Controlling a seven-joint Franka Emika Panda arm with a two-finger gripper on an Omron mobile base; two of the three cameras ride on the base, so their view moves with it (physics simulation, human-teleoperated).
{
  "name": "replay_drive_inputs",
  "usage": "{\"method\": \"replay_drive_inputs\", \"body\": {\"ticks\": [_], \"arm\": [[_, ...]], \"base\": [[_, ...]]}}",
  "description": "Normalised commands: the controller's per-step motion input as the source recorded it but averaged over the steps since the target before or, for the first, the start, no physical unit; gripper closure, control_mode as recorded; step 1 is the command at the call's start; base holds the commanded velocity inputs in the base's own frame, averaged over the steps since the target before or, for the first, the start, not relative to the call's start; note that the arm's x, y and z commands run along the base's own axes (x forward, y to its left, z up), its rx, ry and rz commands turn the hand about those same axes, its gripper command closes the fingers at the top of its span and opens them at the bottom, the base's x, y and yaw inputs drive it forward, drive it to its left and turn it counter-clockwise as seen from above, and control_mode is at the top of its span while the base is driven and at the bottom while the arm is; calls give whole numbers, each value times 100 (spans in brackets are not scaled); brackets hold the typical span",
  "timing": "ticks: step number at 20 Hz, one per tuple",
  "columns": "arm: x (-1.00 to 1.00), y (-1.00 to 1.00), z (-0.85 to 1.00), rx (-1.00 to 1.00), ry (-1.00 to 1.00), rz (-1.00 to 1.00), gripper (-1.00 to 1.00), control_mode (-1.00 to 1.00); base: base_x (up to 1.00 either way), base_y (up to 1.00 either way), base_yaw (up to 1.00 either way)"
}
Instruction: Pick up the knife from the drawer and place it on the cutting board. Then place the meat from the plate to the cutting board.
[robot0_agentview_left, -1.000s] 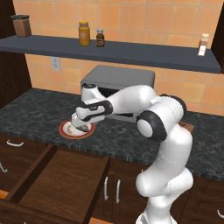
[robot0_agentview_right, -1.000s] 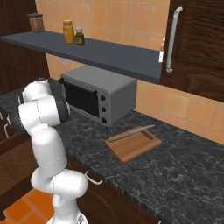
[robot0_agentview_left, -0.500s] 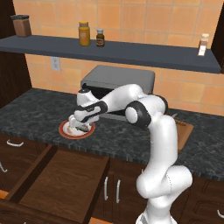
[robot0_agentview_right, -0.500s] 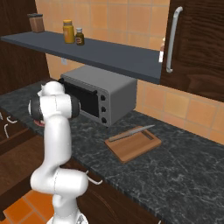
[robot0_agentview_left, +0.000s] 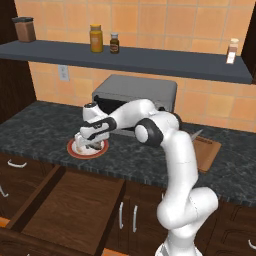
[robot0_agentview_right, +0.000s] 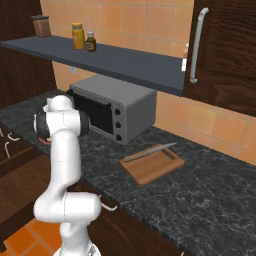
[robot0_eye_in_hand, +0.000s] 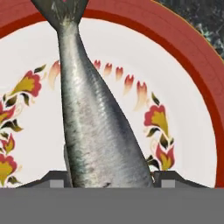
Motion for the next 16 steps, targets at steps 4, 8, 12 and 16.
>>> {"method": "replay_drive_inputs", "body": {"ticks": [4,8,12,16], "arm": [[-80,-28,54,0,-1,3,100,-100],[-100,-52,94,0,-6,9,100,-100],[-100,-82,83,0,-7,6,100,-100],[-100,-97,62,0,-17,1,100,-100]], "base": [[0,0,0],[0,0,0],[0,0,0],[0,0,0]]}}
